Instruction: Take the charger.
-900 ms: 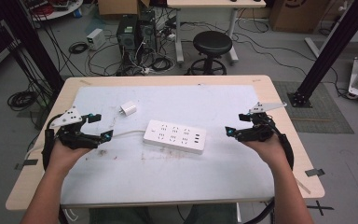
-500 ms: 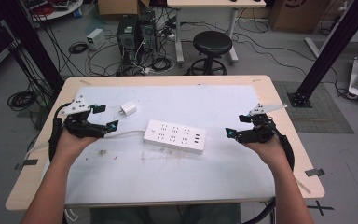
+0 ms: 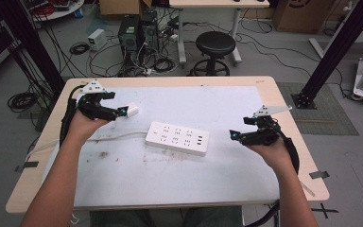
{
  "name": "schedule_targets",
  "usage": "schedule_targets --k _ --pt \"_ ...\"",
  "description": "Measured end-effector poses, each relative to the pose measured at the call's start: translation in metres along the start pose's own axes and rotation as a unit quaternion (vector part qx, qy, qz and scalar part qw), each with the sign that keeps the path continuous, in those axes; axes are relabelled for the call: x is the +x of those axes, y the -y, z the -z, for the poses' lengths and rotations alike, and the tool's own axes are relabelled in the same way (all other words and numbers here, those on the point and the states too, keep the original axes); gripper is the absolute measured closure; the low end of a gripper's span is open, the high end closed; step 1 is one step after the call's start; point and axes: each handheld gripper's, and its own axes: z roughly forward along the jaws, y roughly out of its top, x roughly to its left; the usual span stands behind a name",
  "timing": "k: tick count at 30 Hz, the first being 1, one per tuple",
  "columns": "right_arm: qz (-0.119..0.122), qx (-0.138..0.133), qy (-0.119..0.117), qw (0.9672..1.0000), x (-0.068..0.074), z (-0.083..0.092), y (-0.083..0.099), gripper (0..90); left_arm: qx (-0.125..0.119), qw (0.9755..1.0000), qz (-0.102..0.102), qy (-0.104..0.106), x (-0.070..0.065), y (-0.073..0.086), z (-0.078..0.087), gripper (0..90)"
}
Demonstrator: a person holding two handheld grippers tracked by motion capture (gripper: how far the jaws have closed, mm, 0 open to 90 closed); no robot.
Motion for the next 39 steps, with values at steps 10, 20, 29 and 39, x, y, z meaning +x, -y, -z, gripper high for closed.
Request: schedule_targets --k 10,20,29,39 --pt "0.002 0.001 0.000 1.0000 0.004 -0.001 -0.003 16.7 0.054 0.9983 0.022 -0.001 0.035 0.010 -0.050 15.5" --pt "-0.001 0.004 0.003 1.0000 0.006 -0.003 -0.002 16.7 0.092 0.9954 0.027 -0.004 0.051 0.031 -0.080 15.5" --pt "-0.004 0.006 0.004 1.0000 0.006 -0.005 0.000 16.7 0.114 0.9930 0.033 -0.002 0.056 0.044 -0.096 15.5" --pt "-0.006 0.006 0.004 1.0000 0.005 -0.005 0.002 16.7 0.120 0.9922 0.033 0.000 0.057 0.050 -0.104 16.6"
